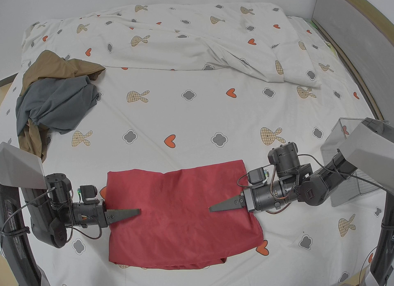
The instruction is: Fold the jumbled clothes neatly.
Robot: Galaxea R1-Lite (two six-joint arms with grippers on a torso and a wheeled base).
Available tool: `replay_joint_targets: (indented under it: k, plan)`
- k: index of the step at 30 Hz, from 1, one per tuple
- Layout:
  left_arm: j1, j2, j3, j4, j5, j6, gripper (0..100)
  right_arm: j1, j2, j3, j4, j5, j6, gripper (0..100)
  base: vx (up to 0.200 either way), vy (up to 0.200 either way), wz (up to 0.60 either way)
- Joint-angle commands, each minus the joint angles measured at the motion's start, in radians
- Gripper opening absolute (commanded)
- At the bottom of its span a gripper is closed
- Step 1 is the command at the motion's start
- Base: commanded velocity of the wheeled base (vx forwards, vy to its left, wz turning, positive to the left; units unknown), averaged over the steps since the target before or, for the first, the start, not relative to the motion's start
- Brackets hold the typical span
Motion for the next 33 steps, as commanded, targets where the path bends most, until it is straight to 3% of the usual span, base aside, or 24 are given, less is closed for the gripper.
replay_joint_targets:
  k: [1, 11, 16, 33]
  plan:
    - [-0.016, -0.010, -0.022, -0.020, -0.001, -0.004, 100, 0.002, 0.006, 0.000, -0.001, 0.000, -0.001, 100, 0.000, 0.000, 0.00]
    - [-0.034, 0.002, -0.022, -0.020, -0.001, -0.004, 100, 0.024, 0.023, -0.025, -0.002, 0.000, -0.001, 100, 0.000, 0.000, 0.00]
    - [-0.039, -0.004, -0.031, -0.020, -0.001, -0.060, 100, 0.043, 0.053, -0.045, -0.002, 0.000, -0.001, 100, 0.000, 0.000, 0.00]
    - [-0.069, 0.029, -0.033, -0.020, -0.001, -0.060, 100, 0.080, 0.064, -0.049, -0.002, 0.000, -0.002, 100, 0.000, 0.000, 0.00]
